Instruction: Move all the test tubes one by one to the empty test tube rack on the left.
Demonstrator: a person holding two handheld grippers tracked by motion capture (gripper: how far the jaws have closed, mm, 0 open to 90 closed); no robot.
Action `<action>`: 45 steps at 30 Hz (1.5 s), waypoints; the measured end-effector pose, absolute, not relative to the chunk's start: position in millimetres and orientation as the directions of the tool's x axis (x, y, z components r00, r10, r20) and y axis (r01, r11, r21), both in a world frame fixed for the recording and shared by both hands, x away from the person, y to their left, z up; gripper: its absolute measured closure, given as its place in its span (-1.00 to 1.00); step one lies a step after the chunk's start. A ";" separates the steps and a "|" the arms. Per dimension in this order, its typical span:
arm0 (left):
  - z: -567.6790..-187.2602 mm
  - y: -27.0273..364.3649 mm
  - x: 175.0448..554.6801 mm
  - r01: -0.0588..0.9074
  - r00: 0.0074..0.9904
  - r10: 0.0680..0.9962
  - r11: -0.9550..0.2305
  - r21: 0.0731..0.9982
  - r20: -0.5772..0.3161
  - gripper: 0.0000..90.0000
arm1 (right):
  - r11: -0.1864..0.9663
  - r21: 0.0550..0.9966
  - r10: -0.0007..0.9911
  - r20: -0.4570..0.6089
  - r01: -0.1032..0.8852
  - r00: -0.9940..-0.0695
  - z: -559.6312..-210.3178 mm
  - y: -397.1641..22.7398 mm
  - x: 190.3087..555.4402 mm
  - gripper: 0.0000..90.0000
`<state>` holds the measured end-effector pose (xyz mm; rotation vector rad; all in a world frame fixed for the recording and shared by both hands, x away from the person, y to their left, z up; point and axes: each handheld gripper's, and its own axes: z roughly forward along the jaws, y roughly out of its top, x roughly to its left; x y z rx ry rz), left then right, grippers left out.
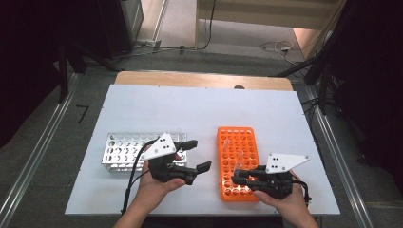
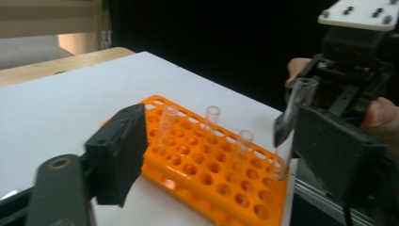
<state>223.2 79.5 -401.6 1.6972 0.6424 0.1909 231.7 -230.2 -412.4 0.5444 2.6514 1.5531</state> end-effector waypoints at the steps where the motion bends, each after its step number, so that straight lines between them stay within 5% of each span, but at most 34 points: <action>1: -401.1 76.4 222.2 0.307 0.834 0.507 -0.099 0.947 -0.217 -0.53 | 0.442 0.851 0.305 0.155 0.284 -0.940 -412.8 -228.2 231.4 0.65; 23: -400.8 40.5 206.9 0.258 0.898 0.402 -0.145 0.955 -0.181 0.47 | 0.462 0.853 0.260 0.133 0.244 -0.957 -417.6 -197.0 225.1 0.65; 45: -399.3 43.0 208.3 0.256 0.897 0.403 -0.136 0.957 -0.183 0.66 | 0.438 0.867 0.255 0.137 0.240 -0.957 -418.3 -198.4 225.3 0.57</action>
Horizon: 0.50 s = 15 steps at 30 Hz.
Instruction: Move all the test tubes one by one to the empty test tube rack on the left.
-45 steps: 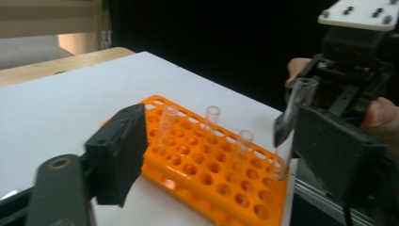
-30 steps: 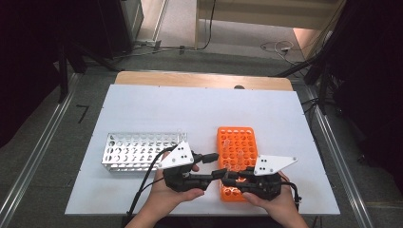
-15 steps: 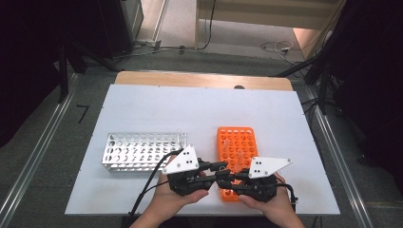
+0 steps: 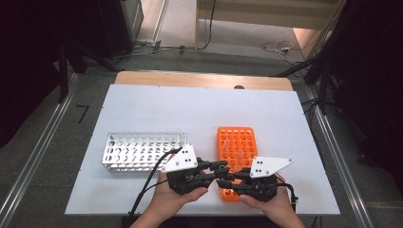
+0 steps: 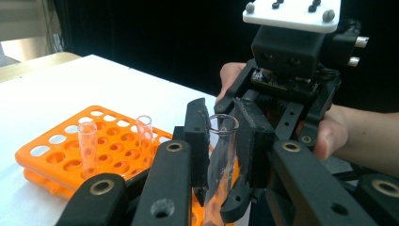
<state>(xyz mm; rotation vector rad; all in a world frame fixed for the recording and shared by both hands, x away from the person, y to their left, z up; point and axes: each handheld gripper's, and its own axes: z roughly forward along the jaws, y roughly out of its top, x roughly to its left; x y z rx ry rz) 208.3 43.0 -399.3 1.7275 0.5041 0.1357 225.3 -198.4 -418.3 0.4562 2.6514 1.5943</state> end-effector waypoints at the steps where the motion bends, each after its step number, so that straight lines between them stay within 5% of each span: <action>1: -399.2 43.2 208.5 0.255 0.896 0.406 -0.134 0.957 -0.182 0.66 | 0.438 0.867 0.262 0.131 0.239 -0.956 -418.3 -198.2 225.0 0.49; 15: -389.4 61.1 219.3 0.236 0.865 0.476 -0.102 0.966 -0.161 0.67 | 0.367 0.894 0.345 0.125 0.256 -0.930 -411.9 -211.8 229.8 -0.44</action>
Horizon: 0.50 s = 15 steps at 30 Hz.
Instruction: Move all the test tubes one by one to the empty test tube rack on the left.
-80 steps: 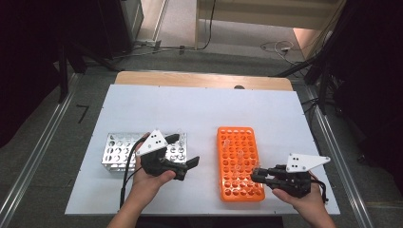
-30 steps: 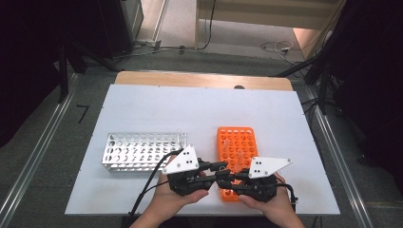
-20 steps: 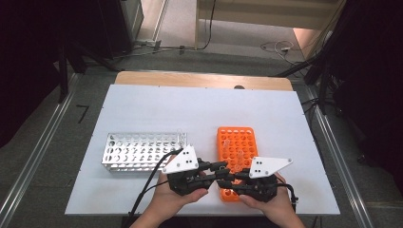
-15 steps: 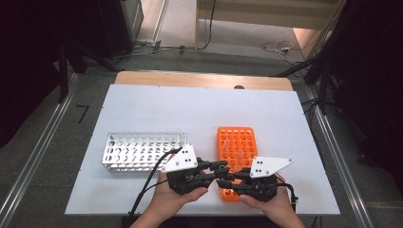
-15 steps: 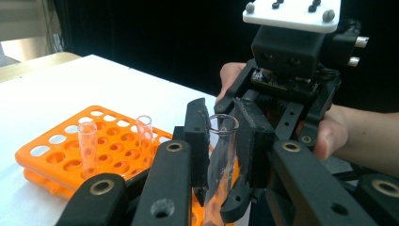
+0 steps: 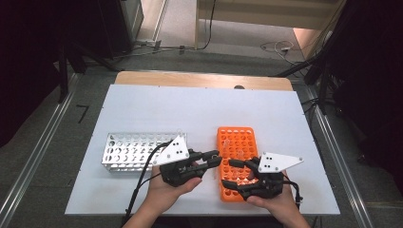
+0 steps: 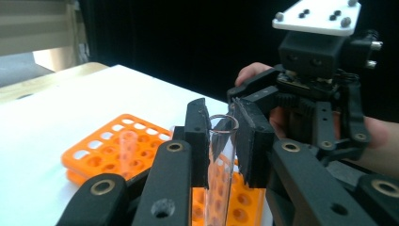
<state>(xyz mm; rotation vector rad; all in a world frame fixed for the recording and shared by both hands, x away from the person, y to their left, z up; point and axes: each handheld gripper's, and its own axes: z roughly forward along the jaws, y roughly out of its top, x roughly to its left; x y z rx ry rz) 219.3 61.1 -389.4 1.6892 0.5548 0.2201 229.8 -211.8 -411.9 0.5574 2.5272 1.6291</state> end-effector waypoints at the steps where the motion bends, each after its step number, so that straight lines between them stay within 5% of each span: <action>1: -388.0 63.4 220.9 0.237 0.860 0.483 -0.096 0.967 -0.162 0.67 | 0.366 0.894 0.370 0.114 0.257 -0.922 -411.4 -212.7 230.2 -0.55; 7: -382.5 74.7 226.3 0.224 0.838 0.525 -0.088 0.971 -0.146 0.67 | 0.339 0.894 0.461 0.113 0.292 -0.880 -409.1 -223.4 235.3 -1.00; 15: -376.1 94.7 236.6 0.219 0.799 0.583 -0.060 0.974 -0.144 0.67 | 0.298 0.903 0.491 0.135 0.311 -0.861 -406.6 -244.9 242.0 -1.00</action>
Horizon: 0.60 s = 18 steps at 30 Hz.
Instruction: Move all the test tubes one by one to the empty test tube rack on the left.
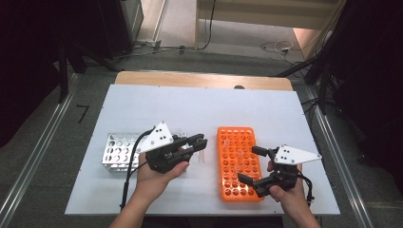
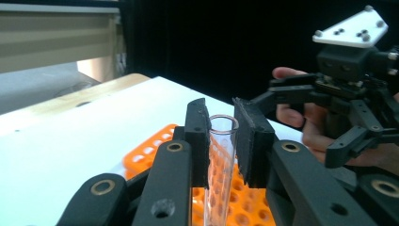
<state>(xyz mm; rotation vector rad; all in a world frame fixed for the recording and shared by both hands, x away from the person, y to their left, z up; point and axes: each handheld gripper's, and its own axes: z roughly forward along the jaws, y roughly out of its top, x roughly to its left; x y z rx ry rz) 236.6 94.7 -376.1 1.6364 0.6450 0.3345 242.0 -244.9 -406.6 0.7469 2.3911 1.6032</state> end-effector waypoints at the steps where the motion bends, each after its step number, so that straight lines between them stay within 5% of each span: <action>1: -375.4 97.3 237.8 0.220 0.793 0.591 -0.051 0.974 -0.149 0.67 | 0.293 0.904 0.495 0.135 0.311 -0.858 -406.6 -247.7 242.7 -1.00; 18: -377.0 131.9 263.2 0.214 0.694 0.705 -0.007 0.977 -0.147 0.67 | 0.262 0.906 0.581 0.127 0.332 -0.804 -411.8 -294.9 249.7 -1.00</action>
